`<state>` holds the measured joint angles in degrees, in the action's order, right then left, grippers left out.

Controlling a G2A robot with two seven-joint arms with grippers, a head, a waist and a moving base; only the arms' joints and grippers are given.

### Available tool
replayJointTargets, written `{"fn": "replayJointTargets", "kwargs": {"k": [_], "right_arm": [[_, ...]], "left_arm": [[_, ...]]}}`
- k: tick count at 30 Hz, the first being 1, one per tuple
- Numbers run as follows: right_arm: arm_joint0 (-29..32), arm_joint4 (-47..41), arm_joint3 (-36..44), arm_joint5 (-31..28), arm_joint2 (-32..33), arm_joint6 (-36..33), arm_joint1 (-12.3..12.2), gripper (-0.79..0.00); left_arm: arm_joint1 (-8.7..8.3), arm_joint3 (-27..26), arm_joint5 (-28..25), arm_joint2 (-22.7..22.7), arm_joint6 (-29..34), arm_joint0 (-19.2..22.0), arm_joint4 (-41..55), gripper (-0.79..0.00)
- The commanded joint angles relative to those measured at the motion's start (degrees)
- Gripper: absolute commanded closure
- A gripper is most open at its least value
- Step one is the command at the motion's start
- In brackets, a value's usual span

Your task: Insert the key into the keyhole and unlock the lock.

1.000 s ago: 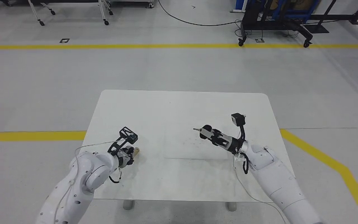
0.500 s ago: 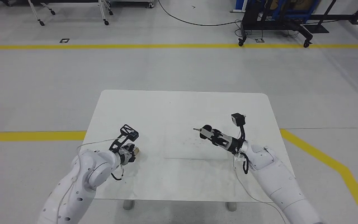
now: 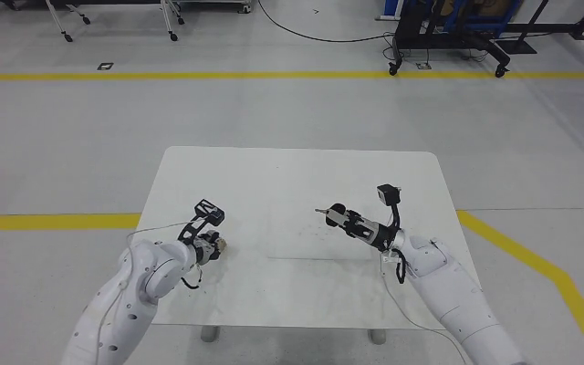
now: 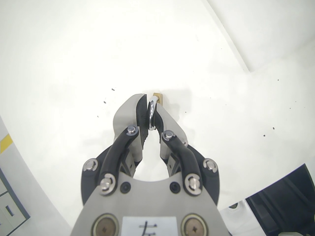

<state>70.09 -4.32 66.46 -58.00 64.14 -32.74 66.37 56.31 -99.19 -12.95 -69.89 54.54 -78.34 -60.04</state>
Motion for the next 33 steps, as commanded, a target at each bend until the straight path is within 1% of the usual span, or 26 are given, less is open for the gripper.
{"fn": "replayJointTargets", "kwargs": {"k": [1,6,11,14,24,25,26,27,29,31,33], "right_arm": [[0.00,0.00,0.00,0.00,0.00,0.00,0.00,0.000],[0.00,0.00,0.00,0.00,0.00,0.00,0.00,0.000],[0.00,0.00,0.00,0.00,0.00,0.00,0.00,0.000],[0.00,0.00,0.00,0.00,0.00,0.00,0.00,0.000],[0.00,0.00,0.00,0.00,0.00,0.00,0.00,0.000],[0.00,0.00,0.00,0.00,0.00,0.00,0.00,0.000],[0.11,0.17,-0.05,0.49,0.01,0.15,0.00,0.000],[0.47,1.04,0.32,2.11,0.03,0.87,0.01,0.000],[1.84,0.51,2.11,1.60,0.27,3.63,0.12,0.000],[2.99,0.30,2.49,0.76,0.91,5.28,0.05,0.000],[3.94,0.66,3.48,0.03,1.40,7.23,0.07,0.000]], "left_arm": [[0.06,0.54,-0.48,0.23,0.12,0.54,0.05,0.000],[0.22,1.77,0.63,-1.66,-1.67,1.92,4.07,0.000],[0.23,2.07,0.44,-3.90,-2.69,2.27,9.55,0.000],[0.44,2.49,1.63,-4.45,-3.53,2.36,13.57,0.000],[0.45,2.51,1.70,-4.48,-3.86,2.31,13.68,0.000],[0.54,2.95,1.73,-4.50,-4.33,2.14,15.21,0.000],[0.65,3.77,0.92,-4.37,-3.04,2.42,18.59,0.000],[0.76,4.56,-0.63,-4.43,-1.57,3.25,23.23,0.000],[0.99,6.76,-2.89,-4.31,2.44,5.11,32.72,0.000],[1.36,9.32,-2.73,-3.38,6.50,7.73,40.84,0.000],[2.02,12.69,-0.58,-1.49,8.81,10.70,47.89,0.000]]}}
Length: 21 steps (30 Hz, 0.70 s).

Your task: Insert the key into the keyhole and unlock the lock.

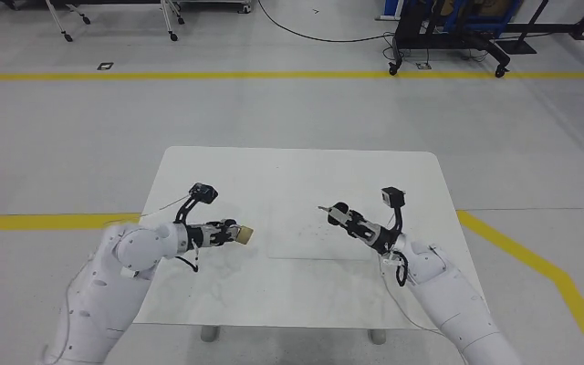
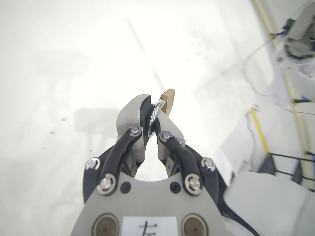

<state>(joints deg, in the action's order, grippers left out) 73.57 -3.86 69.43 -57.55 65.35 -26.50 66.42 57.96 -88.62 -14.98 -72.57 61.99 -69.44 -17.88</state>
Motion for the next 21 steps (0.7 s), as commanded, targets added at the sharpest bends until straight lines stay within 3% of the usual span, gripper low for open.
{"fn": "replayJointTargets", "kwargs": {"k": [1,6,11,21], "right_arm": [[0.95,0.31,1.33,-0.45,0.29,1.96,0.08,0.000],[3.50,3.49,4.59,-0.45,1.63,8.34,0.39,0.000],[6.27,6.39,7.48,-0.45,3.13,14.90,0.75,0.000],[8.38,8.21,10.72,-0.45,2.51,13.21,0.59,0.000]], "left_arm": [[0.80,4.11,2.63,2.44,2.53,3.46,9.21,0.000],[3.15,13.71,4.60,9.67,8.51,11.50,21.76,0.000],[5.70,21.81,4.77,15.89,7.29,18.51,25.67,0.000],[5.82,22.16,4.82,16.07,7.23,18.88,26.00,0.000]]}}
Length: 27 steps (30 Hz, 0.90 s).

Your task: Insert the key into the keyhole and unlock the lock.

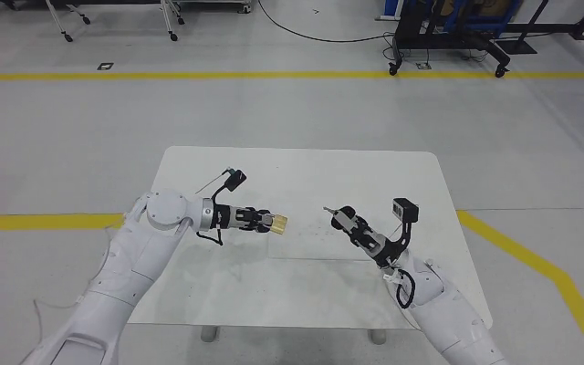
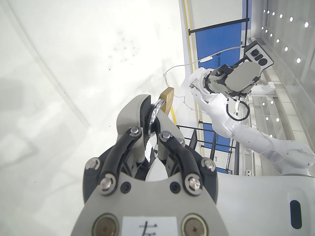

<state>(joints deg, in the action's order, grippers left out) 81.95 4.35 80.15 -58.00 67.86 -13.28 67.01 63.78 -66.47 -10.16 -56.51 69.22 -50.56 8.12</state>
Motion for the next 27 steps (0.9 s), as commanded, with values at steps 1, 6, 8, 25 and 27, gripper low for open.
{"fn": "replayJointTargets", "kwargs": {"k": [1,6,8,25,27], "right_arm": [[0.00,0.00,0.00,0.00,0.00,-0.01,0.00,0.000],[0.00,0.00,0.00,0.00,0.00,-0.01,0.00,0.000],[-0.09,-0.32,0.19,1.28,-0.32,0.09,0.09,0.000],[-15.75,-9.78,-21.24,4.26,-14.09,10.92,7.02,0.000],[-16.45,-6.20,-22.20,4.84,-14.87,13.09,7.67,0.000]], "left_arm": [[0.00,0.00,0.00,0.00,0.00,0.00,0.00,0.000],[0.00,0.68,1.34,0.01,-2.49,-0.46,-0.93,0.000],[0.41,1.83,2.55,0.56,-1.51,0.05,1.74,0.000],[9.57,28.22,-5.25,10.61,15.07,10.94,29.84,0.000],[10.14,30.10,-6.02,10.94,15.82,11.79,30.30,0.000]]}}
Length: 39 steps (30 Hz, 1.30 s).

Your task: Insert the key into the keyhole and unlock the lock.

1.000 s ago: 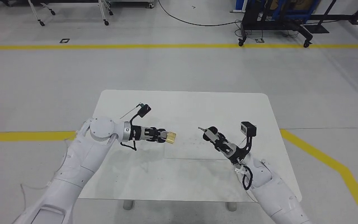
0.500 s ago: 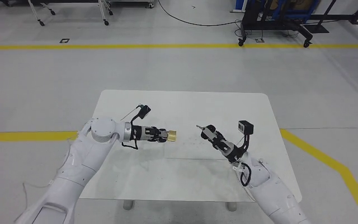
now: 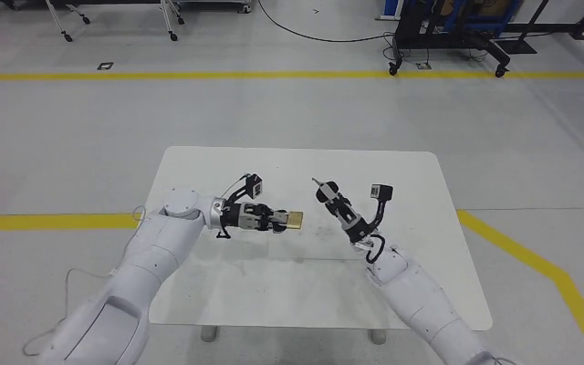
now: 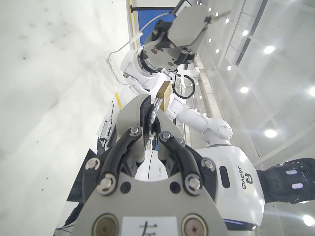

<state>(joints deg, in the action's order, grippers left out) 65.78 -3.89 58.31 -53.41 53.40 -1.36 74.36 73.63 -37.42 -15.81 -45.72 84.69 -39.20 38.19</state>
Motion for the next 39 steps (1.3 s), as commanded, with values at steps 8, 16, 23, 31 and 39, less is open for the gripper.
{"fn": "replayJointTargets", "kwargs": {"k": [8,16,23,31,39], "right_arm": [[-1.07,5.30,-1.25,-3.17,-3.19,0.80,2.01,0.000],[0.72,-1.81,3.50,-4.59,-2.06,-9.68,0.92,0.000],[3.91,-3.27,7.94,-4.59,5.67,-9.67,-0.82,0.000],[10.98,11.22,16.10,-4.59,14.89,2.19,-1.55,0.000],[11.99,13.10,16.92,-4.59,14.87,3.26,-1.42,0.000]], "left_arm": [[2.21,5.59,-1.70,0.91,2.07,1.82,2.39,0.000],[3.58,9.60,0.96,0.49,2.66,2.72,5.19,0.000],[4.89,12.00,7.45,0.50,0.48,4.30,6.40,0.000],[7.80,15.22,17.51,-0.09,-3.43,6.54,12.39,0.000],[7.92,15.38,17.61,-0.13,-3.48,6.56,12.62,0.000]]}}
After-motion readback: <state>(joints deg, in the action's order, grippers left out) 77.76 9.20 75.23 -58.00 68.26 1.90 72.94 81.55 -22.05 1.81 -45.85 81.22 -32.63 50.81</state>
